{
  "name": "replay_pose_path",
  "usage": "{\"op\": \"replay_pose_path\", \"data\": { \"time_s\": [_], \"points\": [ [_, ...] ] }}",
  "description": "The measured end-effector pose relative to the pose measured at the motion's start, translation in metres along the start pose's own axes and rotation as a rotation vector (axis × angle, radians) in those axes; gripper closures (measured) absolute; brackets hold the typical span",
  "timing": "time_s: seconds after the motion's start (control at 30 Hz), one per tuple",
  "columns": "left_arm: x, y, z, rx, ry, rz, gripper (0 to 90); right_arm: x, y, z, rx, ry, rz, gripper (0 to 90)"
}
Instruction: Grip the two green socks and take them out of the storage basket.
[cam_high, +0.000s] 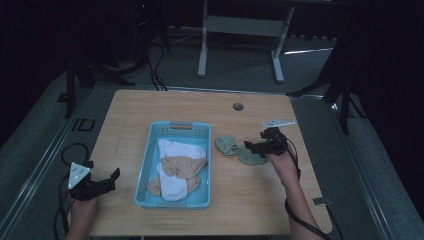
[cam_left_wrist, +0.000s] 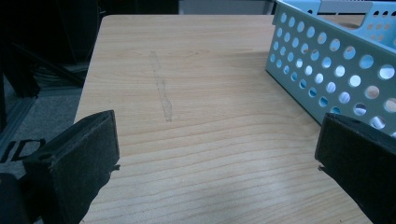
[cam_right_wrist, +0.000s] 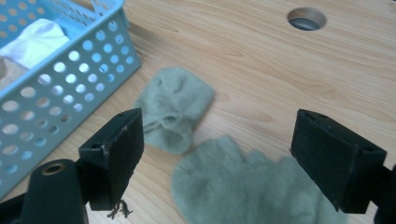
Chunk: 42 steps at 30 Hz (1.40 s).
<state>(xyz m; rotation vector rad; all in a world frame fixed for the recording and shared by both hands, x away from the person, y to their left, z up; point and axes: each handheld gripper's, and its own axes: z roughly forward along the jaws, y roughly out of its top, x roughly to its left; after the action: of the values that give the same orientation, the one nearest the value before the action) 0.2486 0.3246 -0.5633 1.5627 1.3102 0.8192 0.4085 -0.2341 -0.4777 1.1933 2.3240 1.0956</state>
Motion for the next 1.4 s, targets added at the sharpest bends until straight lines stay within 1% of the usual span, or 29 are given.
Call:
{"op": "replay_pose_path", "data": {
  "time_s": [0.1,0.13,0.3,0.33,0.43,0.47,0.57,0.6,0.67,0.83,0.87,0.9,0.93,1.0,1.03,1.2,1.23,1.3,1.4],
  "points": [
    [0.000,0.000,0.000,0.000,-0.001,0.000,0.0,-0.003,-0.004,-0.005,-0.016,-0.013,0.005,17.0],
    [0.000,0.000,0.000,0.000,-0.001,0.000,0.0,-0.007,-0.009,-0.009,-0.026,-0.022,0.016,17.0],
    [0.000,0.000,0.000,0.000,0.000,0.000,0.0,-0.014,-0.017,-0.017,-0.033,-0.036,0.030,16.9],
    [0.000,0.000,0.000,0.000,0.000,0.001,0.0,-0.017,-0.022,-0.021,-0.043,-0.041,0.038,16.9],
    [0.000,0.000,0.000,0.000,0.001,0.001,0.0,-0.020,-0.026,-0.024,-0.045,-0.048,0.050,16.9],
    [0.000,0.000,0.000,0.000,0.002,0.001,0.0,-0.024,-0.031,-0.028,-0.053,-0.056,0.057,17.0],
    [0.000,0.000,0.000,0.000,0.004,0.000,0.0,-0.027,-0.035,-0.031,-0.051,-0.062,0.059,16.9],
    [0.000,0.000,0.000,0.001,0.006,0.000,0.0,-0.028,-0.039,-0.033,-0.051,-0.078,0.061,16.9],
    [-0.001,0.000,0.000,0.002,0.007,0.001,0.0,-0.030,-0.044,-0.036,-0.051,-0.086,0.064,16.9],
    [-0.001,0.000,0.000,0.003,0.008,0.002,0.0,-0.036,-0.056,-0.043,-0.061,-0.095,0.075,16.2],
    [-0.001,0.000,0.000,0.005,0.008,0.001,0.0,-0.037,-0.059,-0.044,-0.064,-0.101,0.077,13.5],
    [-0.001,0.000,0.000,0.005,0.008,0.001,0.0,-0.038,-0.061,-0.045,-0.067,-0.114,0.079,13.6],
    [0.000,0.000,0.000,0.004,0.006,-0.002,0.0,-0.039,-0.065,-0.047,-0.081,-0.137,0.083,13.6],
    [0.000,0.000,0.000,0.004,0.005,-0.003,0.0,-0.040,-0.067,-0.048,-0.082,-0.142,0.085,13.6],
    [0.000,0.000,0.000,0.004,0.006,-0.003,0.0,-0.043,-0.071,-0.049,-0.080,-0.143,0.098,13.6],
    [-0.001,0.000,0.000,0.003,0.005,-0.001,0.0,-0.050,-0.084,-0.052,-0.085,-0.154,0.126,13.5],
    [-0.001,0.000,0.000,0.003,0.005,0.001,0.0,-0.051,-0.087,-0.053,-0.086,-0.163,0.138,12.9],
    [-0.001,0.000,0.000,0.003,0.005,0.001,0.0,-0.053,-0.092,-0.054,-0.094,-0.199,0.152,12.4],
    [-0.001,0.000,0.000,0.003,0.005,0.001,0.0,-0.058,-0.101,-0.056,-0.096,-0.231,0.174,12.4]
  ]
}}
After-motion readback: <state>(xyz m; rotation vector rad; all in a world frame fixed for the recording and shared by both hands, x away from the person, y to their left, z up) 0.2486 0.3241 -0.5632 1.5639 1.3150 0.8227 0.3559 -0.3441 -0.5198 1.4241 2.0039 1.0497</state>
